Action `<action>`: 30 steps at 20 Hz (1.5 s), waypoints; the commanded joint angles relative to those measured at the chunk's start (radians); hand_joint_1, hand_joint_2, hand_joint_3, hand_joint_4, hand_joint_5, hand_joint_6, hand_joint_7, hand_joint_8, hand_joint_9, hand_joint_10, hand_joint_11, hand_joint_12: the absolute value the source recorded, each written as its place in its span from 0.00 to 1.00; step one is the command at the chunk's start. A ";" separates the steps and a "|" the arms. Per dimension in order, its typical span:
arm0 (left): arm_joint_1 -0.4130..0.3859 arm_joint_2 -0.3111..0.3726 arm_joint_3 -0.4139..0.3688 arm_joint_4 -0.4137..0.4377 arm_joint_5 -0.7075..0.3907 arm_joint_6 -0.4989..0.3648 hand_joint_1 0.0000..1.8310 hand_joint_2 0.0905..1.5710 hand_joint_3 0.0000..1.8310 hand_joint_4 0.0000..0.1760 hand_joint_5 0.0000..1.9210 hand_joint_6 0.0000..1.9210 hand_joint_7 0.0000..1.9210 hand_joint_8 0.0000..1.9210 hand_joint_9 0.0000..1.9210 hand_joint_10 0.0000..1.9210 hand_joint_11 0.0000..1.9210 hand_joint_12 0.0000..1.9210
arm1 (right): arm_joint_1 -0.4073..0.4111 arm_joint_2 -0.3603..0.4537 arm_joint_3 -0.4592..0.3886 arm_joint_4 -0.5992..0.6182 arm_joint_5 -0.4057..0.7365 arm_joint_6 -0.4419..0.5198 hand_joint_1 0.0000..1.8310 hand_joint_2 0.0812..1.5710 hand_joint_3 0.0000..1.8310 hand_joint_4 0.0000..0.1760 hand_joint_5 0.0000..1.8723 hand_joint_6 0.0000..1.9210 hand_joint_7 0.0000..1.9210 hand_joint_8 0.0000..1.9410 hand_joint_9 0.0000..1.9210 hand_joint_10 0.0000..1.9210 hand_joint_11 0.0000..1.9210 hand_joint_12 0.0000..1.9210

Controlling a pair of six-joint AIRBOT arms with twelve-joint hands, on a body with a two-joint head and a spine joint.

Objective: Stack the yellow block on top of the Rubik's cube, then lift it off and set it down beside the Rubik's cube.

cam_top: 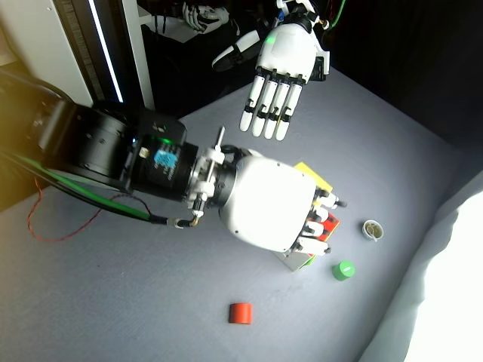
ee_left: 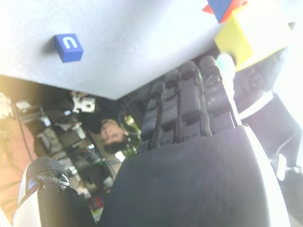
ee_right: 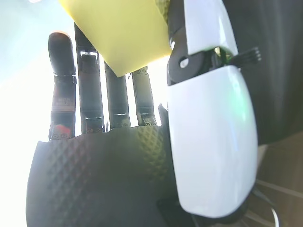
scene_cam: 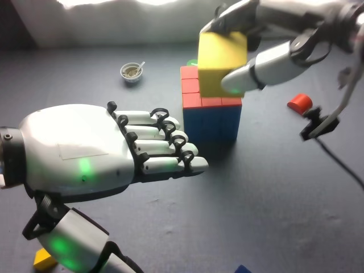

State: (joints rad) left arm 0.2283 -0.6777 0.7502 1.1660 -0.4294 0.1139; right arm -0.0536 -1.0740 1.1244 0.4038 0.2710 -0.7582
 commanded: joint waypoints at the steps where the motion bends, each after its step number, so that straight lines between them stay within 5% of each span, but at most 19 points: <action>1: -0.017 0.004 0.001 -0.036 -0.053 0.000 0.00 0.51 0.00 0.00 0.03 0.00 0.05 0.00 0.04 0.00 0.00 0.07 | 0.022 0.028 -0.005 -0.015 0.085 0.012 0.65 0.76 0.00 0.00 0.42 0.64 0.44 0.66 0.32 0.65 0.11 0.83; 3: -0.018 0.006 -0.001 -0.036 -0.051 0.000 0.00 0.51 0.00 0.00 0.03 0.00 0.06 0.00 0.05 0.00 0.01 0.06 | 0.043 0.061 -0.021 -0.017 0.064 0.023 0.64 0.75 0.00 0.15 0.44 0.63 0.44 0.65 0.34 0.58 0.12 0.82; 7: -0.019 0.007 -0.001 -0.036 -0.050 0.000 0.00 0.51 0.00 0.00 0.04 0.01 0.06 0.00 0.05 0.00 0.01 0.06 | 0.035 0.148 -0.092 -0.079 0.041 0.110 0.64 0.76 0.00 0.15 0.43 0.64 0.43 0.67 0.33 0.60 0.09 0.84; 8: -0.019 0.008 -0.001 -0.036 -0.050 0.000 0.00 0.51 0.00 0.00 0.04 0.00 0.06 0.00 0.05 0.00 0.01 0.06 | 0.022 0.175 -0.107 -0.134 0.043 0.187 0.70 0.76 0.00 0.00 0.43 0.64 0.45 0.63 0.33 0.76 0.09 0.85; 9: -0.019 0.009 -0.001 -0.036 -0.050 0.000 0.00 0.52 0.00 0.00 0.02 0.00 0.05 0.00 0.04 0.00 0.00 0.05 | 0.010 0.196 -0.115 -0.183 0.049 0.261 0.65 0.75 0.00 0.07 0.44 0.64 0.44 0.64 0.33 0.66 0.11 0.83; 11: -0.019 0.010 -0.001 -0.036 -0.050 0.000 0.00 0.52 0.00 0.00 0.03 0.00 0.06 0.00 0.05 0.00 0.01 0.06 | -0.027 0.236 -0.124 -0.307 0.080 0.459 0.64 0.76 0.00 0.14 0.42 0.66 0.43 0.67 0.32 0.62 0.10 0.84; 13: -0.019 0.010 -0.001 -0.036 -0.050 0.000 0.00 0.52 0.00 0.00 0.04 0.00 0.07 0.00 0.06 0.00 0.01 0.08 | -0.075 0.271 -0.133 -0.336 0.082 0.553 0.63 0.76 0.00 0.13 0.41 0.66 0.42 0.68 0.32 0.61 0.09 0.84; 19: -0.019 0.010 0.001 -0.036 -0.050 0.001 0.00 0.53 0.00 0.00 0.03 0.01 0.06 0.00 0.06 0.00 0.01 0.06 | -0.187 0.311 -0.147 -0.441 0.134 0.596 0.63 0.77 0.00 0.13 0.41 0.66 0.42 0.69 0.31 0.62 0.08 0.84; 20: -0.019 0.010 0.001 -0.036 -0.050 0.001 0.00 0.54 0.00 0.00 0.04 0.00 0.07 0.00 0.07 0.00 0.01 0.07 | -0.210 0.311 -0.147 -0.452 0.172 0.596 0.72 0.77 0.00 0.00 0.41 0.65 0.44 0.65 0.32 0.81 0.08 0.85; 22: -0.019 0.010 0.002 -0.036 -0.050 0.001 0.00 0.54 0.00 0.00 0.04 0.00 0.07 0.00 0.06 0.00 0.01 0.08 | -0.263 0.306 -0.154 -0.458 0.279 0.595 0.72 0.76 0.00 0.00 0.41 0.64 0.44 0.65 0.33 0.81 0.10 0.84; 23: -0.019 0.010 0.002 -0.036 -0.051 0.002 0.00 0.54 0.00 0.00 0.03 0.00 0.07 0.00 0.06 0.00 0.00 0.08 | -0.275 0.302 -0.155 -0.460 0.302 0.594 0.64 0.76 0.00 0.11 0.42 0.64 0.43 0.67 0.32 0.62 0.10 0.83; 24: -0.019 0.010 0.002 -0.036 -0.051 0.002 0.00 0.54 0.00 0.00 0.03 0.00 0.07 0.00 0.06 0.00 0.00 0.08 | -0.287 0.295 -0.155 -0.460 0.321 0.587 0.64 0.76 0.00 0.11 0.42 0.64 0.43 0.67 0.32 0.62 0.10 0.83; 25: -0.019 0.010 0.002 -0.036 -0.051 0.002 0.00 0.54 0.00 0.00 0.03 0.00 0.07 0.00 0.06 0.00 0.00 0.08 | -0.305 0.284 -0.155 -0.460 0.351 0.579 0.70 0.76 0.00 0.00 0.42 0.64 0.44 0.65 0.33 0.77 0.10 0.85; 26: -0.019 0.010 0.002 -0.036 -0.051 0.002 0.00 0.54 0.00 0.00 0.03 0.00 0.06 0.00 0.05 0.00 0.00 0.07 | -0.327 0.274 -0.155 -0.460 0.389 0.578 0.72 0.76 0.00 0.00 0.42 0.63 0.44 0.64 0.33 0.80 0.10 0.85; 27: -0.019 0.010 0.002 -0.036 -0.051 0.002 0.00 0.54 0.00 0.00 0.03 0.00 0.06 0.00 0.05 0.00 0.00 0.07 | -0.343 0.267 -0.155 -0.460 0.408 0.578 0.72 0.76 0.00 0.00 0.42 0.63 0.44 0.64 0.33 0.80 0.10 0.85; 28: -0.019 0.010 0.002 -0.036 -0.051 0.002 0.00 0.55 0.00 0.00 0.03 0.00 0.06 0.00 0.05 0.00 0.00 0.07 | -0.362 0.257 -0.155 -0.460 0.423 0.578 0.66 0.75 0.00 0.00 0.43 0.62 0.44 0.66 0.33 0.67 0.13 0.82; 29: -0.019 0.010 0.002 -0.036 -0.051 0.002 0.00 0.56 0.00 0.00 0.03 0.00 0.06 0.00 0.05 0.00 0.00 0.08 | -0.381 0.246 -0.154 -0.457 0.432 0.575 0.71 0.76 0.00 0.00 0.41 0.64 0.45 0.64 0.34 0.78 0.12 0.83; 30: -0.019 0.010 0.003 -0.036 -0.051 0.002 0.00 0.56 0.00 0.00 0.03 0.00 0.06 0.00 0.05 0.00 0.00 0.08 | -0.405 0.236 -0.154 -0.436 0.445 0.562 0.71 0.76 0.00 0.00 0.41 0.64 0.45 0.64 0.34 0.78 0.12 0.83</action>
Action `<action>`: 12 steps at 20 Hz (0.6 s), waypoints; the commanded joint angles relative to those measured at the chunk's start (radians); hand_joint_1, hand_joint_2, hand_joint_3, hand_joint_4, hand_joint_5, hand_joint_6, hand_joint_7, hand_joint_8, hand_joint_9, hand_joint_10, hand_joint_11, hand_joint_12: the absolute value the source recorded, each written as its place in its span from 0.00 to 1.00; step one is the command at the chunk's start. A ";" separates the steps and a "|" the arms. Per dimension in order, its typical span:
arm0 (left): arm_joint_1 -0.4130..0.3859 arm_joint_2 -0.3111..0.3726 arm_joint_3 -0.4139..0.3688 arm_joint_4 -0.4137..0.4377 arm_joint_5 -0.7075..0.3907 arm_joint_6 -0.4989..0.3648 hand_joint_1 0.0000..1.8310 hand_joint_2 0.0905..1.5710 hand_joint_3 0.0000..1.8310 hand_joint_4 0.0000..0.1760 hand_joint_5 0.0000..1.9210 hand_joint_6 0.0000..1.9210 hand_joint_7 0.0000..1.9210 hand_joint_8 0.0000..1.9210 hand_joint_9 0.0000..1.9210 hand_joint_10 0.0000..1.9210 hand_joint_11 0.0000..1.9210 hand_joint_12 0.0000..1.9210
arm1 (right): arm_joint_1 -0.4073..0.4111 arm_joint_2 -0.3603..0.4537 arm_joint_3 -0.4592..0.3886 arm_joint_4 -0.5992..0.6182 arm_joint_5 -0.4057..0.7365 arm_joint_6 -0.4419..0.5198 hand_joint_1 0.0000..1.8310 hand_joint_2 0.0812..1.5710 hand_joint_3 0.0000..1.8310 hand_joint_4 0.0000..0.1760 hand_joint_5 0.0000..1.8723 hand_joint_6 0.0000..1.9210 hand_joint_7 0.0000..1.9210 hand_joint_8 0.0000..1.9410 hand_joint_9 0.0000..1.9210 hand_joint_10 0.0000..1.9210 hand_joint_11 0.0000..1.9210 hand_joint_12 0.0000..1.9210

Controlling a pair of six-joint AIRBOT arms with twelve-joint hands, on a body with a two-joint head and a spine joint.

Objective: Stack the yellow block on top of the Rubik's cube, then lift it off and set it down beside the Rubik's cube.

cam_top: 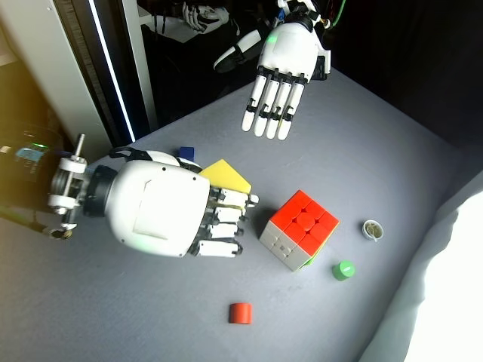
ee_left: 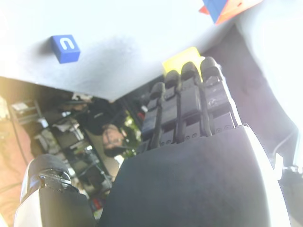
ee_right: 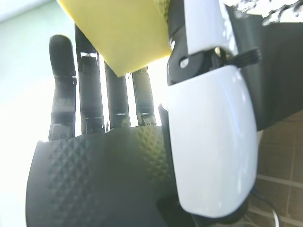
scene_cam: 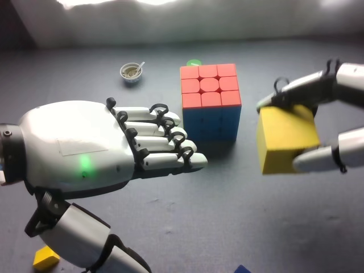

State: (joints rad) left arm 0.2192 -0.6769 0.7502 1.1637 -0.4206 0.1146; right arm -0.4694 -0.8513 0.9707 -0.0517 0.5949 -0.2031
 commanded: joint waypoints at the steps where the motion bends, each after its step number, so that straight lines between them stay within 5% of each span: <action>1: -0.010 0.009 0.003 -0.033 -0.060 0.001 0.00 0.55 0.00 0.00 0.03 0.00 0.06 0.00 0.05 0.00 0.00 0.09 | -0.010 0.003 0.000 0.040 0.141 -0.005 0.65 0.76 0.00 0.00 0.40 0.66 0.43 0.67 0.32 0.67 0.11 0.84; 2: -0.010 0.009 0.003 -0.033 -0.060 0.001 0.00 0.55 0.00 0.00 0.02 0.00 0.05 0.00 0.04 0.00 0.00 0.03 | -0.033 -0.016 0.006 0.052 0.159 -0.022 0.72 0.75 0.00 0.00 0.41 0.64 0.46 0.62 0.34 0.80 0.11 0.84; 7: -0.013 0.008 0.006 -0.034 -0.060 0.001 0.00 0.56 0.00 0.00 0.03 0.00 0.06 0.00 0.05 0.00 0.01 0.03 | -0.048 -0.081 0.044 0.111 0.155 -0.051 0.72 0.76 0.00 0.00 0.41 0.64 0.45 0.64 0.33 0.81 0.10 0.85; 8: -0.013 0.007 0.006 -0.034 -0.060 0.001 0.00 0.56 0.00 0.00 0.04 0.01 0.06 0.00 0.06 0.00 0.02 0.04 | -0.049 -0.098 0.055 0.115 0.152 -0.053 0.65 0.76 0.00 0.02 0.42 0.64 0.43 0.67 0.31 0.68 0.10 0.84; 9: -0.013 0.007 0.006 -0.034 -0.060 0.001 0.00 0.56 0.00 0.00 0.03 0.00 0.06 0.00 0.05 0.00 0.01 0.04 | -0.050 -0.111 0.062 0.130 0.151 -0.070 0.64 0.76 0.00 0.14 0.43 0.64 0.43 0.67 0.32 0.62 0.11 0.84; 12: -0.013 0.006 0.006 -0.034 -0.060 0.001 0.00 0.56 0.00 0.00 0.04 0.00 0.07 0.00 0.06 0.01 0.02 0.04 | -0.053 -0.139 0.076 0.154 0.151 -0.117 0.63 0.76 0.00 0.14 0.42 0.65 0.43 0.67 0.32 0.61 0.11 0.83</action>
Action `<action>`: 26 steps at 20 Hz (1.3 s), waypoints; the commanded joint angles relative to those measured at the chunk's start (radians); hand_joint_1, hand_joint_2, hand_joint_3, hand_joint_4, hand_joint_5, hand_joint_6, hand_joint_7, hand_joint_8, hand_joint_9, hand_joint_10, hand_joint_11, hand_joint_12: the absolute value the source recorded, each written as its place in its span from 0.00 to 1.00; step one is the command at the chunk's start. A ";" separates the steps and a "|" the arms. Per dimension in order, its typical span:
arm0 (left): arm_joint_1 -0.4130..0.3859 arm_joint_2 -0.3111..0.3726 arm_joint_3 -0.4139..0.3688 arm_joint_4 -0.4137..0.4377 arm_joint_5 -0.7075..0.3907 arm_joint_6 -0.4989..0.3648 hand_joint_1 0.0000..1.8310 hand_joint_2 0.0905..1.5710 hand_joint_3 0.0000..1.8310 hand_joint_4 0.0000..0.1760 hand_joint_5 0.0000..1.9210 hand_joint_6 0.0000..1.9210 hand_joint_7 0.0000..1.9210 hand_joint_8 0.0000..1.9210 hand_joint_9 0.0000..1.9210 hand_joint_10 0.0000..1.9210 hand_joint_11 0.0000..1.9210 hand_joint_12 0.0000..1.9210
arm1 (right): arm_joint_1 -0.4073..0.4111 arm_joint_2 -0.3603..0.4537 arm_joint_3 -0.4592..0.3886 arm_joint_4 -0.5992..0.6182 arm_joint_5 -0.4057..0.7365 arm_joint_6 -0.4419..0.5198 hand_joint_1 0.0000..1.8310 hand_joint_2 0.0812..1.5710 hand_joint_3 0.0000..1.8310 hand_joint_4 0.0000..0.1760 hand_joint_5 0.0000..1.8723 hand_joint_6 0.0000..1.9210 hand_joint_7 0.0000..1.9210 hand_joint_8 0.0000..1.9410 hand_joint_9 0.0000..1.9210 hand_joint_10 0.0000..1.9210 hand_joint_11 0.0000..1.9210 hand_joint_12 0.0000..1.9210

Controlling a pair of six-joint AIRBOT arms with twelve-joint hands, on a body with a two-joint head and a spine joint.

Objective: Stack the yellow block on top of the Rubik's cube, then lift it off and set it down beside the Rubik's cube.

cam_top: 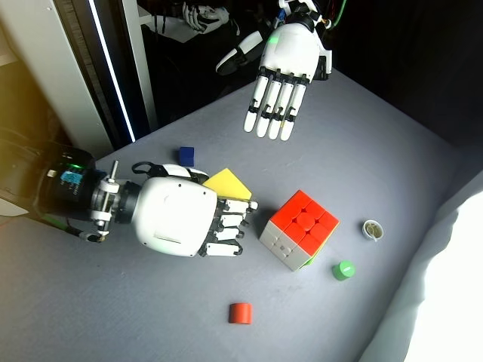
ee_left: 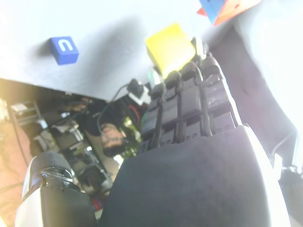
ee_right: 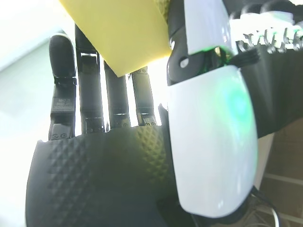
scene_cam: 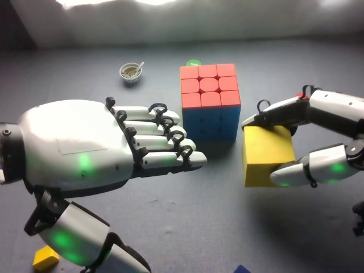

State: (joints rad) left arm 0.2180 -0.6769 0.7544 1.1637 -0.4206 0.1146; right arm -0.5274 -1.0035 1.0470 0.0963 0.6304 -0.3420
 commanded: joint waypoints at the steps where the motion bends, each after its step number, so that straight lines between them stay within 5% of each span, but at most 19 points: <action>1: -0.012 0.006 0.002 -0.034 -0.060 0.001 0.00 0.56 0.00 0.00 0.03 0.00 0.06 0.00 0.05 0.00 0.01 0.04 | 0.001 0.002 0.006 0.017 0.125 -0.019 0.65 0.76 0.00 0.04 0.42 0.65 0.44 0.65 0.32 0.67 0.10 0.84; 2: -0.013 0.006 0.003 -0.034 -0.060 0.001 0.00 0.56 0.00 0.00 0.03 0.00 0.06 0.00 0.05 0.00 0.01 0.04 | -0.003 -0.008 0.014 0.018 0.127 -0.032 0.64 0.76 0.00 0.12 0.42 0.65 0.44 0.66 0.33 0.63 0.10 0.84; 5: -0.013 0.006 0.003 -0.037 -0.061 0.001 0.00 0.56 0.00 0.00 0.03 0.00 0.06 0.00 0.05 0.00 0.01 0.04 | -0.017 -0.028 0.038 0.023 0.137 -0.032 0.64 0.76 0.00 0.02 0.41 0.65 0.44 0.67 0.33 0.61 0.10 0.84; 6: -0.013 0.006 0.003 -0.037 -0.061 0.001 0.00 0.56 0.00 0.00 0.03 0.00 0.05 0.00 0.04 0.00 0.00 0.04 | -0.023 -0.031 0.041 0.026 0.146 -0.036 0.71 0.76 0.00 0.00 0.41 0.64 0.45 0.64 0.34 0.77 0.10 0.85; 7: -0.013 0.006 0.003 -0.037 -0.061 0.001 0.00 0.57 0.00 0.00 0.03 0.00 0.06 0.00 0.05 0.00 0.01 0.04 | -0.031 -0.035 0.046 0.027 0.149 -0.043 0.72 0.76 0.00 0.00 0.41 0.64 0.45 0.63 0.34 0.81 0.09 0.85; 12: -0.013 0.006 0.004 -0.040 -0.062 0.001 0.00 0.57 0.00 0.00 0.03 0.00 0.05 0.00 0.05 0.00 0.01 0.05 | -0.051 -0.049 0.059 0.028 0.156 -0.064 0.72 0.76 0.00 0.00 0.41 0.64 0.45 0.63 0.34 0.81 0.10 0.84; 14: -0.013 0.006 0.004 -0.042 -0.062 0.001 0.00 0.58 0.00 0.00 0.03 0.00 0.06 0.00 0.05 0.00 0.01 0.05 | -0.065 -0.053 0.059 0.032 0.160 -0.099 0.64 0.75 0.00 0.02 0.42 0.63 0.45 0.65 0.35 0.62 0.12 0.83; 15: -0.013 0.006 0.004 -0.042 -0.062 0.001 0.00 0.57 0.00 0.00 0.03 0.00 0.05 0.00 0.04 0.00 0.00 0.05 | -0.072 -0.054 0.060 0.033 0.164 -0.109 0.71 0.75 0.00 0.00 0.42 0.63 0.46 0.62 0.35 0.76 0.11 0.84; 17: -0.013 0.005 0.004 -0.043 -0.063 0.001 0.00 0.57 0.00 0.00 0.03 0.00 0.05 0.00 0.05 0.00 0.01 0.06 | -0.083 -0.055 0.062 0.033 0.168 -0.115 0.73 0.74 0.00 0.00 0.43 0.61 0.48 0.59 0.36 0.78 0.12 0.84; 18: -0.013 0.005 0.004 -0.043 -0.063 0.001 0.00 0.58 0.00 0.00 0.04 0.00 0.06 0.01 0.05 0.01 0.01 0.06 | -0.087 -0.056 0.062 0.034 0.171 -0.118 0.66 0.75 0.00 0.00 0.43 0.62 0.46 0.63 0.34 0.66 0.11 0.84; 20: -0.013 0.005 0.004 -0.044 -0.063 0.001 0.00 0.57 0.00 0.00 0.03 0.00 0.06 0.00 0.05 0.00 0.01 0.06 | -0.093 -0.057 0.062 0.036 0.172 -0.119 0.72 0.76 0.00 0.00 0.42 0.63 0.46 0.62 0.34 0.80 0.10 0.85; 22: -0.013 0.004 0.004 -0.047 -0.063 0.001 0.00 0.58 0.00 0.00 0.02 0.00 0.05 0.00 0.04 0.00 0.00 0.05 | -0.097 -0.057 0.062 0.036 0.172 -0.120 0.64 0.76 0.00 0.06 0.41 0.65 0.44 0.66 0.33 0.63 0.10 0.85; 26: -0.013 0.003 0.004 -0.050 -0.063 0.001 0.00 0.58 0.00 0.00 0.02 0.01 0.04 0.01 0.03 0.01 0.02 0.01 | -0.102 -0.058 0.063 0.037 0.172 -0.143 0.64 0.76 0.00 0.10 0.41 0.65 0.44 0.66 0.33 0.60 0.10 0.85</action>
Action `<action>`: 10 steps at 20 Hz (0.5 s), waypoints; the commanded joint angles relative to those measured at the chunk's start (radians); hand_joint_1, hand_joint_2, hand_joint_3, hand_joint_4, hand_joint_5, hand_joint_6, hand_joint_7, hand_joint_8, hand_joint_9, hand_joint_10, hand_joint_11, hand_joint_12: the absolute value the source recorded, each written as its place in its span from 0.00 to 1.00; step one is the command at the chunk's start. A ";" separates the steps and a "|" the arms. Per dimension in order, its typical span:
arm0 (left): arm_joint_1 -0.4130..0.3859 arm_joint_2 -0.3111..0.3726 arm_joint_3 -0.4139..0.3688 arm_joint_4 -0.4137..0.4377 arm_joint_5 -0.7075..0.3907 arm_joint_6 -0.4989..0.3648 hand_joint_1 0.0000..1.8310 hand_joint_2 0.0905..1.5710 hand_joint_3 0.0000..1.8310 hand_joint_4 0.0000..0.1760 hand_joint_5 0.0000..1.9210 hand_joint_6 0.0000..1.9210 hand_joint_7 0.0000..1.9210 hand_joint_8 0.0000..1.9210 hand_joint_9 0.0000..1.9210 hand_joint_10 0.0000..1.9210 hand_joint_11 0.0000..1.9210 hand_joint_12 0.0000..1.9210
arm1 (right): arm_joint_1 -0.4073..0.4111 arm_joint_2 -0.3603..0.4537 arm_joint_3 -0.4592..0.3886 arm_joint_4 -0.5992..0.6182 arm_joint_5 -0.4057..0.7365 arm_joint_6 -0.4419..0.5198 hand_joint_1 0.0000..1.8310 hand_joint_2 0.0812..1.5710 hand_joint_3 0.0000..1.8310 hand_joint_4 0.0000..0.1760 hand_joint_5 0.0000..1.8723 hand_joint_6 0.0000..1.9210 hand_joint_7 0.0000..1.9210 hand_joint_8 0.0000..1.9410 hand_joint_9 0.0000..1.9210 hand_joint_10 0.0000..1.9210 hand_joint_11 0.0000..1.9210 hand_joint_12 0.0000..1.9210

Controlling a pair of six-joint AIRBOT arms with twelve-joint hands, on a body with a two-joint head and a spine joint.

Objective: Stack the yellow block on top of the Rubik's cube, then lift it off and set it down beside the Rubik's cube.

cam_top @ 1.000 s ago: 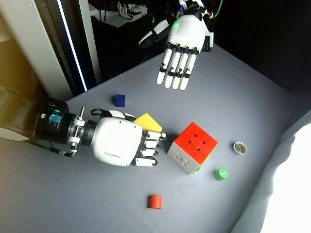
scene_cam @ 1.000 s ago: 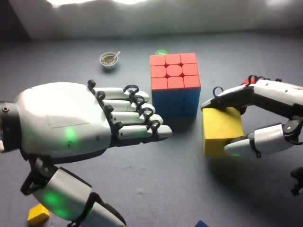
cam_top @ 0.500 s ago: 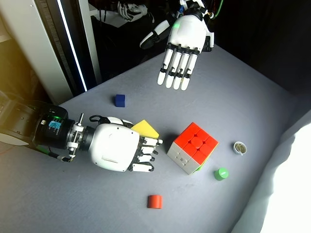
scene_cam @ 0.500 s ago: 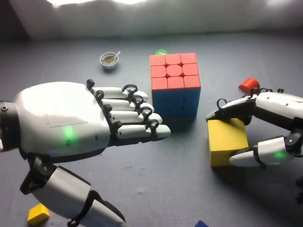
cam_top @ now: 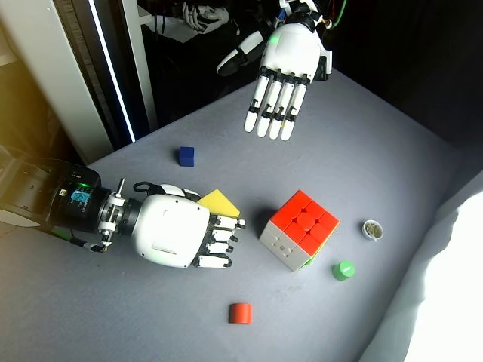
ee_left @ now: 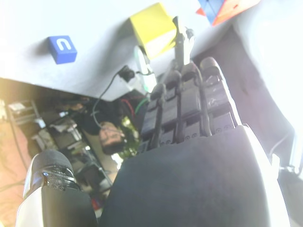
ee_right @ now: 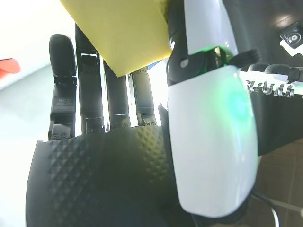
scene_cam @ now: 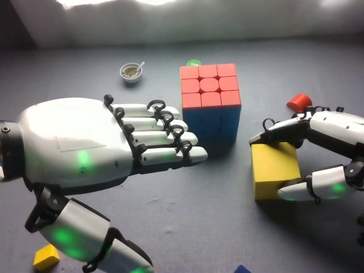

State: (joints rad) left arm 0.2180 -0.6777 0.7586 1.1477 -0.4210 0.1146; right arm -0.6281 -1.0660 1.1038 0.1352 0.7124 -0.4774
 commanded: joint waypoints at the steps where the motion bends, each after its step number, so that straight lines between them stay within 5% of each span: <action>1: -0.012 0.004 0.001 -0.034 -0.063 0.001 0.00 0.59 0.00 0.00 0.01 0.00 0.03 0.01 0.02 0.01 0.01 0.00 | -0.002 0.005 0.007 0.001 0.091 -0.008 0.64 0.75 0.00 0.13 0.43 0.63 0.44 0.65 0.34 0.60 0.12 0.84; 6: -0.005 0.005 -0.001 -0.041 -0.063 0.001 0.00 0.58 0.00 0.00 0.00 0.00 0.02 0.00 0.02 0.00 0.00 0.00 | -0.002 0.005 0.012 0.007 0.094 -0.008 0.62 0.78 0.00 0.18 0.39 0.72 0.39 0.69 0.28 0.52 0.07 0.85; 7: -0.005 0.006 -0.006 -0.043 -0.055 0.001 0.00 0.58 0.00 0.00 0.02 0.01 0.04 0.01 0.04 0.01 0.02 0.01 | -0.003 0.006 0.014 0.007 0.094 -0.008 0.59 0.78 0.00 0.00 0.39 0.70 0.33 0.44 0.26 0.48 0.05 0.84; 8: -0.003 0.006 -0.009 -0.045 -0.051 0.001 0.00 0.58 0.00 0.00 0.01 0.00 0.04 0.01 0.03 0.01 0.01 0.01 | -0.004 0.006 0.015 0.007 0.094 -0.008 0.59 0.71 0.00 0.00 0.32 0.45 0.35 0.29 0.25 0.42 0.04 0.81; 10: -0.003 0.007 -0.014 -0.046 -0.045 0.001 0.00 0.58 0.00 0.00 0.03 0.00 0.06 0.00 0.05 0.01 0.03 0.02 | -0.006 0.006 0.018 0.007 0.094 -0.008 0.58 0.65 0.00 0.00 0.30 0.19 0.34 0.09 0.25 0.26 0.03 0.75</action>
State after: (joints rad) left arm 0.2195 -0.6777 0.7467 1.1393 -0.4114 0.1150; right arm -0.6296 -1.0664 1.1164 0.1375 0.7109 -0.4877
